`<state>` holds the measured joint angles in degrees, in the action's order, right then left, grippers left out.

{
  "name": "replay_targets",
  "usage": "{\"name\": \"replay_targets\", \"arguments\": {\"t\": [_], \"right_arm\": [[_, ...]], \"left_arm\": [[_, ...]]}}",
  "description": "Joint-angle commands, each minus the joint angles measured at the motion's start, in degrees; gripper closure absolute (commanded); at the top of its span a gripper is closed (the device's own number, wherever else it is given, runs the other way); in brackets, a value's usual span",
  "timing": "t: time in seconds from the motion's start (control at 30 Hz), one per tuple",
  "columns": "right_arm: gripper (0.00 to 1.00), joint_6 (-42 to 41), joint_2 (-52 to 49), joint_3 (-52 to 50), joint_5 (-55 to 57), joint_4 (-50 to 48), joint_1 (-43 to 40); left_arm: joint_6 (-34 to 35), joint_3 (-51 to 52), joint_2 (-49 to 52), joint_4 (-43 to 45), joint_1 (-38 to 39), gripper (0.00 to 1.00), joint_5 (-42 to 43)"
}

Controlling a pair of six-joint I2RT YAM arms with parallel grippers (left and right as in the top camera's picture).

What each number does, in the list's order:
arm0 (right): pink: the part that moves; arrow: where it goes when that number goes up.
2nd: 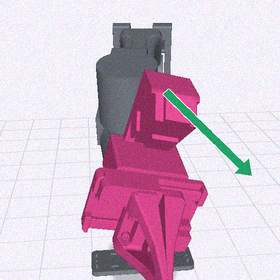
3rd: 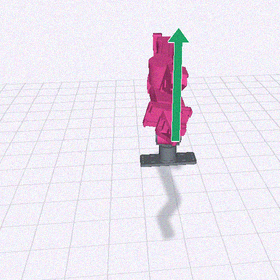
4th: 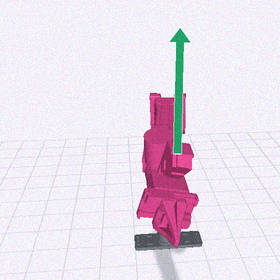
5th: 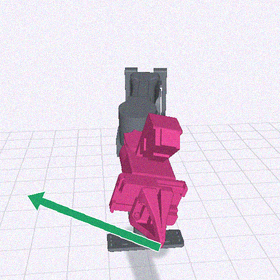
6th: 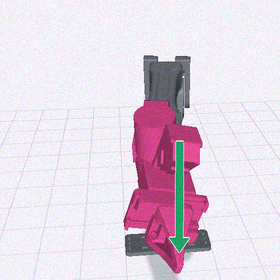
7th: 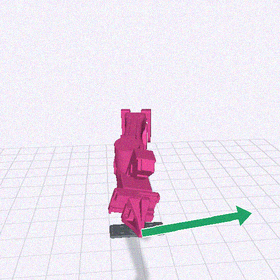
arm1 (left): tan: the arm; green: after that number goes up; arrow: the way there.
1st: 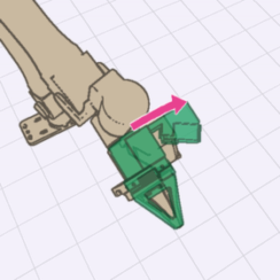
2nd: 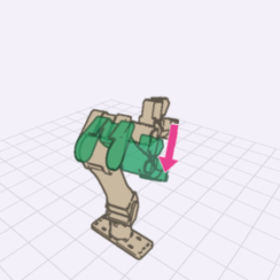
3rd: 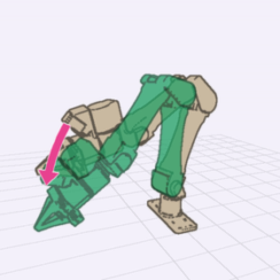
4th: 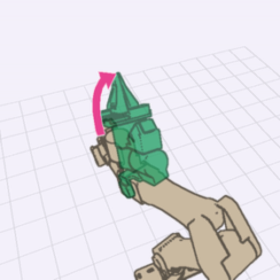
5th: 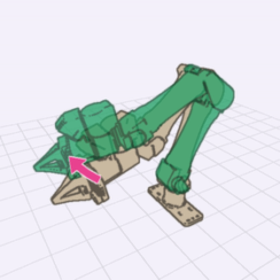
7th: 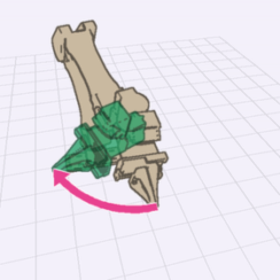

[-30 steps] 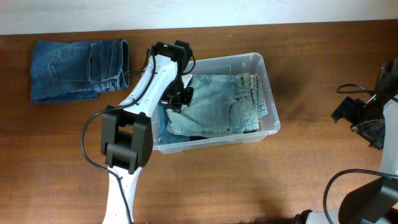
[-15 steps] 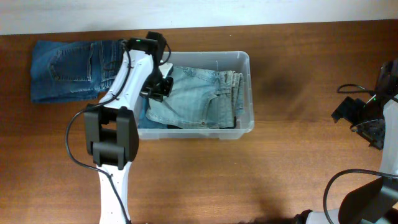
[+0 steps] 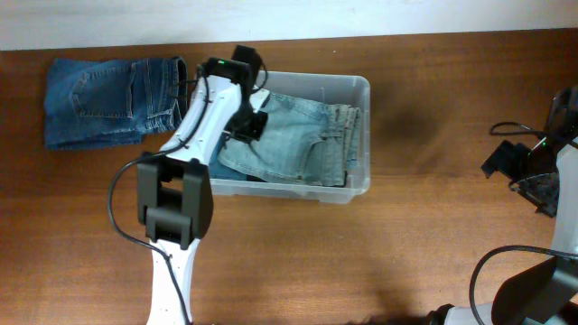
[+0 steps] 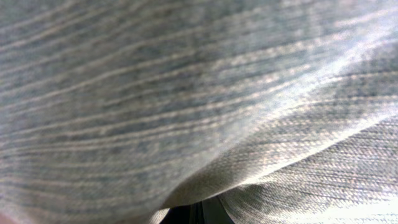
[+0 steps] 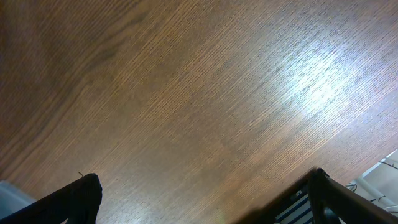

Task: Pack container
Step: 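Press the light-washed jeans down inside the container with the left gripper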

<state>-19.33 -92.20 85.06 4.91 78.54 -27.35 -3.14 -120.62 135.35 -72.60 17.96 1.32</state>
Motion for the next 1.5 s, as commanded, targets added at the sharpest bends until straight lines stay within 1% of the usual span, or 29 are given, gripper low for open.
{"name": "replay_targets", "arguments": {"t": [0.0,0.07,0.13,0.3,0.37,0.6,0.7,0.8,0.93,0.97,1.0,1.1,1.17,1.37,1.47], "right_arm": [[0.02,-0.5,0.0,0.0,0.1,-0.1,0.0],[0.02,-0.5,0.0,0.0,0.1,-0.1,0.0],[0.02,-0.5,0.0,0.0,0.1,-0.1,0.0],[0.02,-0.5,0.0,0.0,0.1,-0.1,0.0],[0.02,-0.5,0.0,0.0,0.1,-0.1,0.0],[0.02,-0.5,0.0,0.0,0.1,-0.1,0.0],[0.02,-0.5,0.0,0.0,0.1,-0.1,0.0],[0.02,-0.5,0.0,0.0,0.1,-0.1,0.0],[0.02,-0.5,0.0,0.0,0.1,-0.1,0.0],[0.02,-0.5,0.0,0.0,0.1,-0.1,0.0],[0.02,-0.5,0.0,0.0,0.1,-0.1,0.0],[0.02,-0.5,0.0,0.0,0.1,-0.1,0.0],[0.02,-0.5,0.0,0.0,0.1,-0.1,0.0],[0.02,-0.5,0.0,0.0,0.1,-0.1,0.0],[0.02,-0.5,0.0,0.0,0.1,-0.1,0.0]], "left_arm": [[7.9,0.8,0.0,0.9,3.7,0.99,2.7],[12.1,0.8,0.0,1.1,4.4,0.99,2.8],[14.1,0.8,0.0,1.1,4.5,0.99,2.7],[14.3,0.6,0.0,1.0,4.2,0.99,2.7],[15.9,0.1,0.0,0.8,3.9,0.99,2.7],[25.8,-0.6,0.0,1.9,3.9,0.99,2.7],[31.1,-0.6,0.0,2.9,4.0,0.99,2.8],[33.6,-0.6,0.0,4.7,4.0,0.99,2.8],[33.7,-0.6,0.0,6.3,3.2,0.99,3.0],[33.2,-0.6,0.0,6.4,3.1,0.98,3.0],[31.7,-0.7,0.0,6.5,3.1,0.95,3.7],[27.6,-1.7,-0.1,6.2,3.2,0.92,4.9],[27.6,-3.1,-0.3,5.2,3.3,0.92,4.9],[25.5,-11.7,-1.6,0.0,3.7,0.92,4.9],[23.8,-15.3,-1.7,-1.2,4.9,0.84,5.1]]}}
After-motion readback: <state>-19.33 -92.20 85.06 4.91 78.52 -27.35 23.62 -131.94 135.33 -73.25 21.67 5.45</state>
